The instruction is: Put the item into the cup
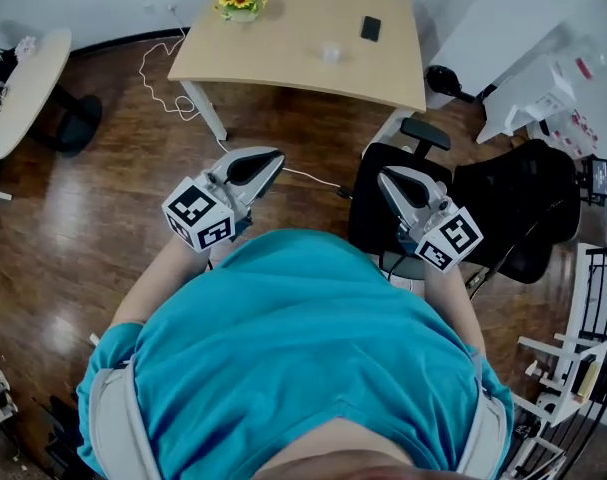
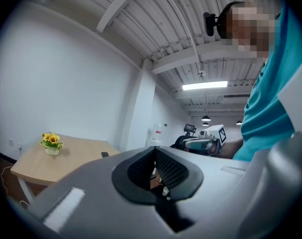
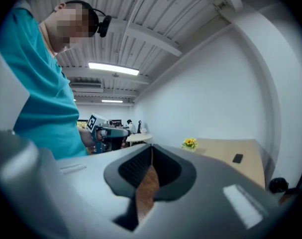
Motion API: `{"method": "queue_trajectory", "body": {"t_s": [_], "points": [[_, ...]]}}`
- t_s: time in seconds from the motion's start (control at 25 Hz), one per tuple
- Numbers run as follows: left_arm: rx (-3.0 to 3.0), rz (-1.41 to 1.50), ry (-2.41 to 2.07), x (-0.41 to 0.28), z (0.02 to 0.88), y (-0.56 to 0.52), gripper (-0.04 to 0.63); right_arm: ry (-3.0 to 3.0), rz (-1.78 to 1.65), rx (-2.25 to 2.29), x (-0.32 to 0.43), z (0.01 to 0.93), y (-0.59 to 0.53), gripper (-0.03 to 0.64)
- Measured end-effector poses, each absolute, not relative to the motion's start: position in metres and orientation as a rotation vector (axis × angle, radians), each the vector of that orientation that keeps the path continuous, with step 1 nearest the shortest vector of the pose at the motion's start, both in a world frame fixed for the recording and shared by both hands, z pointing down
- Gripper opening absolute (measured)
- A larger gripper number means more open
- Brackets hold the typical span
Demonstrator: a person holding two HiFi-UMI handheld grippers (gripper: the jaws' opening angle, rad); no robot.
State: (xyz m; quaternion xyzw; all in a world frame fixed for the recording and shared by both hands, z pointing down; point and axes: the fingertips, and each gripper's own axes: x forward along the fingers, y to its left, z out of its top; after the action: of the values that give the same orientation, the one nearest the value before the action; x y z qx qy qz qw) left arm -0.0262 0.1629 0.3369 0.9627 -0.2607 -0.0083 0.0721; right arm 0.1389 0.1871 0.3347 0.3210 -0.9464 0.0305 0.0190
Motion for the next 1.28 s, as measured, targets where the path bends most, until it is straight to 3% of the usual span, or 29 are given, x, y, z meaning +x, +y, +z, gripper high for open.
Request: {"method": "queue_trajectory", "body": {"t_s": [0.52, 1.28], "points": [[2.934, 0.059, -0.700, -0.145, 0.345, 0.225, 0.005, -2.850, 0.141, 0.918, 0.036, 0.358, 0.218, 0.009], [2.889, -0.089, -0.856, -0.108, 0.333, 0.229, 0.005, -2.981, 0.063, 1.044, 0.075, 0.320, 0.241, 0.000]]}}
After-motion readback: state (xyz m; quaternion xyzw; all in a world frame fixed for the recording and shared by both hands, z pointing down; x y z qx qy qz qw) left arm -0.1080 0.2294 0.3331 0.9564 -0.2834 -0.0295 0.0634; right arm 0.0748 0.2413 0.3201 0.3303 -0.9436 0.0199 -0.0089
